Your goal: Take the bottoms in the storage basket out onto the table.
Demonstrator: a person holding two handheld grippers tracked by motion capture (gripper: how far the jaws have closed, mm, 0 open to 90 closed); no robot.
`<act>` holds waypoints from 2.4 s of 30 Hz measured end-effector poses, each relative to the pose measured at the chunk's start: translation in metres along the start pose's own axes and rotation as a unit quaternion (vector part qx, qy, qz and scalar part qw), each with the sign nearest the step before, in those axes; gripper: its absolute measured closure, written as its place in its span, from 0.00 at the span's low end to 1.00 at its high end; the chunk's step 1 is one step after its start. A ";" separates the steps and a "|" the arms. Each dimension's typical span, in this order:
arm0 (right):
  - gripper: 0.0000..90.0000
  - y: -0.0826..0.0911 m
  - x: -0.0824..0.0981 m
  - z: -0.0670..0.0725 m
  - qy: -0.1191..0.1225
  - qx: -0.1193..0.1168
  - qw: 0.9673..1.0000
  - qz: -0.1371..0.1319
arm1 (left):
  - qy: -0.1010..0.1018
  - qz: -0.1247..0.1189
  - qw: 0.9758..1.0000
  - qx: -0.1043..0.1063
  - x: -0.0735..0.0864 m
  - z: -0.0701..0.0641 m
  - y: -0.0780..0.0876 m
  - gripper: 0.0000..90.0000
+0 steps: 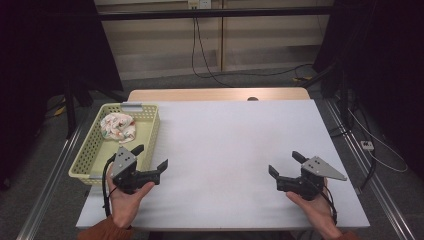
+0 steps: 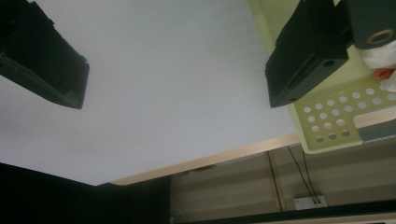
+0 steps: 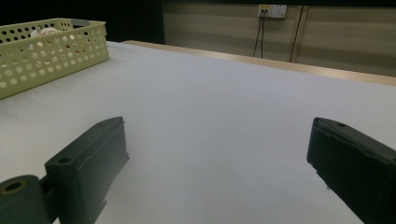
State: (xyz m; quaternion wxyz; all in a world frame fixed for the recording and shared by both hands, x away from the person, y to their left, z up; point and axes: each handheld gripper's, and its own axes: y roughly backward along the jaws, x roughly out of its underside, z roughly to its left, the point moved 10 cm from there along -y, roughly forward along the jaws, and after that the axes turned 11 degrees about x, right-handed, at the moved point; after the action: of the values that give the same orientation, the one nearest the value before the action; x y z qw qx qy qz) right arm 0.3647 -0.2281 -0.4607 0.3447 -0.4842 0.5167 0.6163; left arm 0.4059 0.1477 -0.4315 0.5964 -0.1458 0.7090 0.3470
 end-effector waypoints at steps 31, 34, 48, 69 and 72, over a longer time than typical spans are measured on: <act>0.05 -0.005 0.013 0.000 -0.015 -0.011 0.999 0.028 | 0.025 0.019 0.999 -0.007 -0.015 0.032 0.005 0.06; 0.05 -0.005 0.013 0.000 -0.014 -0.011 0.999 0.027 | 0.019 0.019 1.000 -0.012 -0.021 0.037 0.008 0.06; 0.05 -0.006 0.013 0.001 -0.016 -0.014 0.999 0.031 | 0.043 0.049 0.997 -0.044 -0.018 0.078 0.007 0.06; 0.05 -0.004 0.014 0.000 -0.017 -0.013 0.999 0.031 | 0.048 0.070 0.993 -0.082 -0.029 0.126 0.006 0.06; 0.05 -0.004 0.015 0.000 -0.017 -0.013 0.999 0.033 | 0.055 0.075 0.992 -0.086 -0.030 0.135 0.004 0.06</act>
State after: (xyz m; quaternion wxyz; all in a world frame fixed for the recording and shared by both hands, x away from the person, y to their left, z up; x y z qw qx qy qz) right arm 0.3639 -0.2286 -0.4763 0.3264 -0.4604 0.5184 0.6424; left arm 0.5110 0.2341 -0.4081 0.5138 -0.1619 0.7172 0.4421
